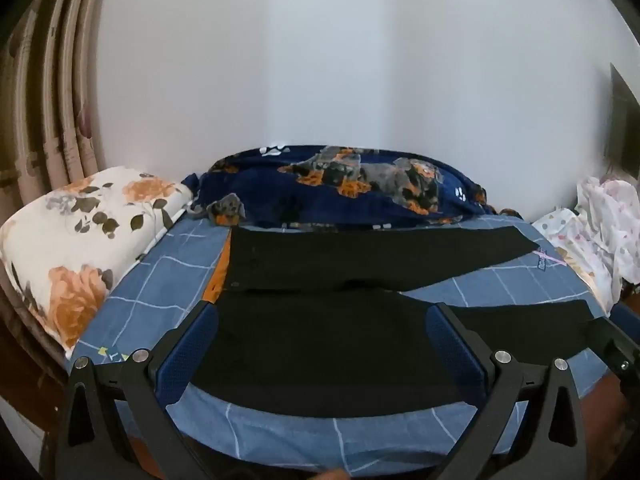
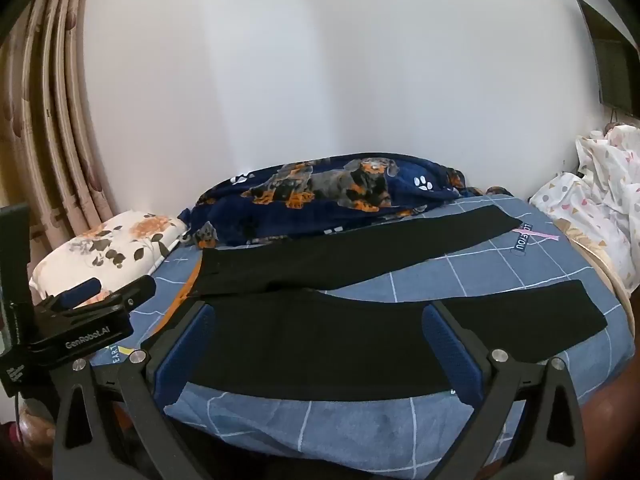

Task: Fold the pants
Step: 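Move the right tool over the black pants toward the leg ends, then grasp the black pants leg ends with the right tool and lift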

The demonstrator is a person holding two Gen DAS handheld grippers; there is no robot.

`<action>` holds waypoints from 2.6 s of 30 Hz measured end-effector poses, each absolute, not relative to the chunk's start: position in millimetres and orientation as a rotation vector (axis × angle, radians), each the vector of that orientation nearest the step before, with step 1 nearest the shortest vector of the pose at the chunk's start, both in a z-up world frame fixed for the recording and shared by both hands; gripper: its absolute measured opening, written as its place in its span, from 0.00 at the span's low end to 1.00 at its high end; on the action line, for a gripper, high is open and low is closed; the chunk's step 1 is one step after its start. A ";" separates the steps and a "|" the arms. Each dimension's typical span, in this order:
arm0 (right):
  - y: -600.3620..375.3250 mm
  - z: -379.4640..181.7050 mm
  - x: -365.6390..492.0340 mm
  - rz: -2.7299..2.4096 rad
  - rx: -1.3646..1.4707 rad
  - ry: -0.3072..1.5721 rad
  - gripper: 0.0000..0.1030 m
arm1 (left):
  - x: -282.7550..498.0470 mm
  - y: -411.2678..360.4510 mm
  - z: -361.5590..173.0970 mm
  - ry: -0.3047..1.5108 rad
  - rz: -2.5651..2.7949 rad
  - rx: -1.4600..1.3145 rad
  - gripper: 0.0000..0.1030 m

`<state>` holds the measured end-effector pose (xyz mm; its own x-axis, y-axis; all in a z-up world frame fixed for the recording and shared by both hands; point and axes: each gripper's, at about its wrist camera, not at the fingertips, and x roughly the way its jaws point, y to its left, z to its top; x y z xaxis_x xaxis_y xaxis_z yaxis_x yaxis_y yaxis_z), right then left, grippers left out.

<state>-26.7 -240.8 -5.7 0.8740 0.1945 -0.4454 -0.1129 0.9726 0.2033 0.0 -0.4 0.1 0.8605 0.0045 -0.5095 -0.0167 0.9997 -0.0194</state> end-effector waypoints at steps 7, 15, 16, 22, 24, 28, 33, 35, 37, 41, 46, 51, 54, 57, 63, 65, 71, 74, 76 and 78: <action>-240.8 -7.5 -25.9 0.156 0.148 0.485 1.00 | 2.2 3.1 -11.6 0.563 0.020 -0.035 1.00; -228.0 -26.4 -26.0 0.149 0.131 0.522 1.00 | 9.4 4.8 -14.9 0.581 0.016 -0.043 1.00; -226.9 -29.3 -26.0 0.152 0.130 0.529 1.00 | 10.4 6.0 -16.4 0.581 0.021 -0.043 1.00; -224.4 -49.2 -34.9 0.187 0.157 0.528 1.00 | 16.3 11.9 -23.4 0.566 0.048 -0.029 1.00; -223.8 -53.4 -36.3 0.191 0.165 0.539 1.00 | 16.4 13.4 -23.9 0.553 0.058 -0.024 1.00; -222.8 -57.4 -38.6 0.205 0.186 0.538 1.00 | 16.8 13.2 -24.2 0.529 0.072 0.000 1.00; -217.6 -67.6 -29.4 0.251 0.193 0.593 1.00 | 17.9 13.1 -26.0 0.519 0.069 0.009 1.00; -216.6 -71.4 -25.9 0.282 0.205 0.609 1.00 | 19.3 12.4 -26.6 0.524 0.062 0.009 1.00; -216.1 -72.3 -21.9 0.289 0.206 0.619 1.00 | 21.7 13.2 -25.4 0.523 0.056 0.007 1.00; -217.5 -70.3 -13.7 0.261 0.193 0.630 1.00 | 23.1 15.5 -27.5 0.529 0.048 0.005 1.00; -215.0 -69.4 5.6 0.284 0.148 0.694 1.00 | 36.7 20.3 -29.8 0.553 0.050 0.023 1.00; -208.1 -61.7 21.7 0.308 0.082 0.660 1.00 | 59.6 30.6 -38.0 0.592 -0.003 0.040 1.00; -201.7 -58.4 34.0 0.334 0.056 0.650 1.00 | 82.1 43.1 -47.1 0.685 -0.037 0.025 1.00; -195.5 -60.3 50.6 0.354 0.035 0.660 1.00 | 113.6 68.6 -55.3 0.769 -0.063 -0.042 1.00; -193.8 -71.4 87.2 0.368 0.075 0.706 1.00 | 182.5 129.6 -65.5 0.745 -0.061 -0.076 1.00; -193.5 -78.8 101.4 0.364 0.086 0.730 1.00 | 210.2 148.1 -72.0 0.739 -0.086 -0.082 1.00; -195.4 -107.0 129.3 0.343 0.110 0.819 1.00 | 319.2 187.1 -108.2 0.834 -0.157 -0.017 0.68; -198.7 -124.6 140.6 0.321 0.121 0.877 1.00 | 365.6 203.8 -129.7 0.923 -0.144 -0.022 0.63; -201.9 -130.6 144.1 0.308 0.129 0.894 1.00 | 386.6 213.8 -141.4 0.951 -0.157 -0.047 0.57; -205.0 -134.3 147.7 0.298 0.138 0.901 1.00 | 399.3 216.5 -149.0 0.961 -0.160 -0.034 0.57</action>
<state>147.7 -205.0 -134.3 0.5831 0.3118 -0.7502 -0.1969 0.9501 0.2418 399.3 216.5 -149.0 0.5623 -0.1504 -0.8132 0.1206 0.9877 -0.0993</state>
